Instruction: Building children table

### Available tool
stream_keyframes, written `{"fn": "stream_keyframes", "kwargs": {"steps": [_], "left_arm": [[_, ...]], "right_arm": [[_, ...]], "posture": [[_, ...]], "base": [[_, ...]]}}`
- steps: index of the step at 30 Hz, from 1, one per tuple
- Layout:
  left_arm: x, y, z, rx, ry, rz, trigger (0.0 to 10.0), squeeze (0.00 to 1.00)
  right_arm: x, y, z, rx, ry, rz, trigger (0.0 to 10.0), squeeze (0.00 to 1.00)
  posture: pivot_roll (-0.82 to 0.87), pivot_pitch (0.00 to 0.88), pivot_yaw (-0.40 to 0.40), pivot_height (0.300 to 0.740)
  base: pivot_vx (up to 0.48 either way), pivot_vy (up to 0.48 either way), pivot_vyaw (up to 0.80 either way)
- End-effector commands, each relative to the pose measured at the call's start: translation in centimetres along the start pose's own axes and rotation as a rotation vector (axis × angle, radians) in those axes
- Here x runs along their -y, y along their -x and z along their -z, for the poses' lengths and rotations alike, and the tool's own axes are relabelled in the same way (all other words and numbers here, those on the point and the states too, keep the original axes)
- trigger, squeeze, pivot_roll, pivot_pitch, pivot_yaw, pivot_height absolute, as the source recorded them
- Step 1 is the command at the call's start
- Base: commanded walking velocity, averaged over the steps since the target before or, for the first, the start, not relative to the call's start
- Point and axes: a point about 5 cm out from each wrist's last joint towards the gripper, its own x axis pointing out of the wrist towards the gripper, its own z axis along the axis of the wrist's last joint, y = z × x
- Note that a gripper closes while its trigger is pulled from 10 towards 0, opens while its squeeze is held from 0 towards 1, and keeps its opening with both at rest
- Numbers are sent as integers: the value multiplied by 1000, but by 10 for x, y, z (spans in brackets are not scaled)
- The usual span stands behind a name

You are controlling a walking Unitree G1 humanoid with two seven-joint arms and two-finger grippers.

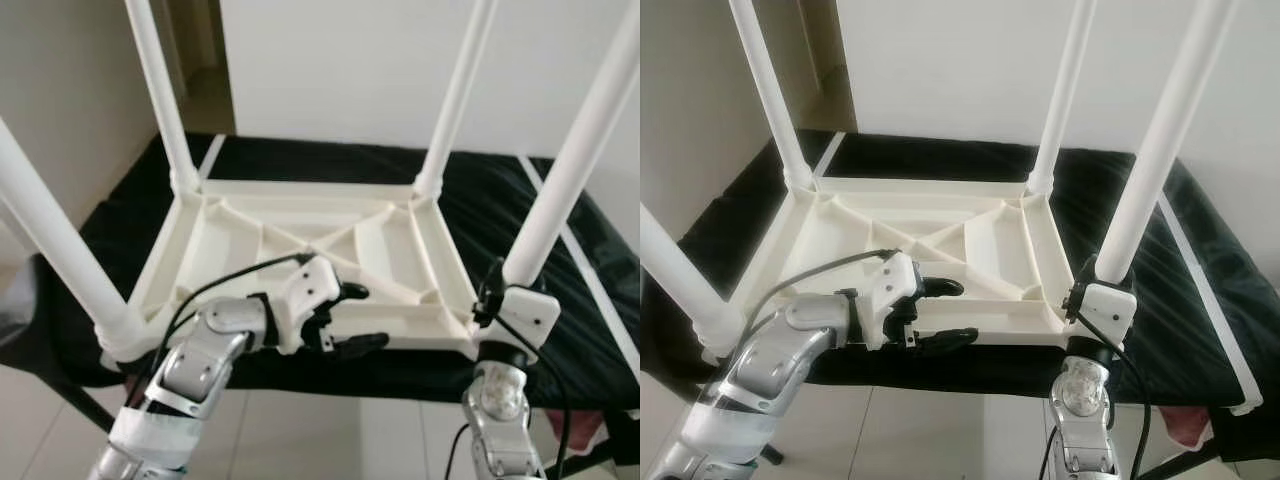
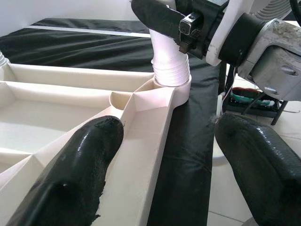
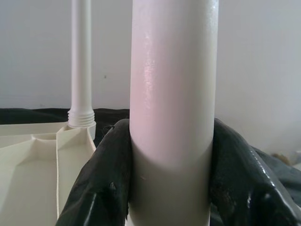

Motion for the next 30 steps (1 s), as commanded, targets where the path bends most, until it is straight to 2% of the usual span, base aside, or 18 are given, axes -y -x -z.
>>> {"fn": "stream_keyframes", "kwargs": {"steps": [1,2,5,13,21,30], "left_arm": [[-4,0,0,0,-3,-54,10000,0],[-4,0,0,0,-3,-54,10000,0],[-3,-1,0,3,1,-53,10000,0],[-2,-2,1,7,3,-59,10000,0],[-2,-3,1,11,4,-61,10000,0],[-1,-4,1,12,7,-58,10000,0]], "right_arm": [[7,10,18,-104,47,-16,10000,0],[7,10,18,-104,47,-16,10000,0],[3,-3,-11,18,16,-72,10000,0],[1,-20,-42,117,-20,-84,10000,0],[4,-26,-55,142,-35,-65,10000,0],[21,-34,-44,47,73,8,10000,0]], "posture": [[-9,30,10,740],[-9,30,10,740],[-13,33,4,740],[-12,30,-4,740],[-14,25,-6,740],[-16,26,-7,740]], "base": [[0,0,0],[0,0,0],[0,0,0],[0,0,0],[0,0,0],[0,0,0]]}}
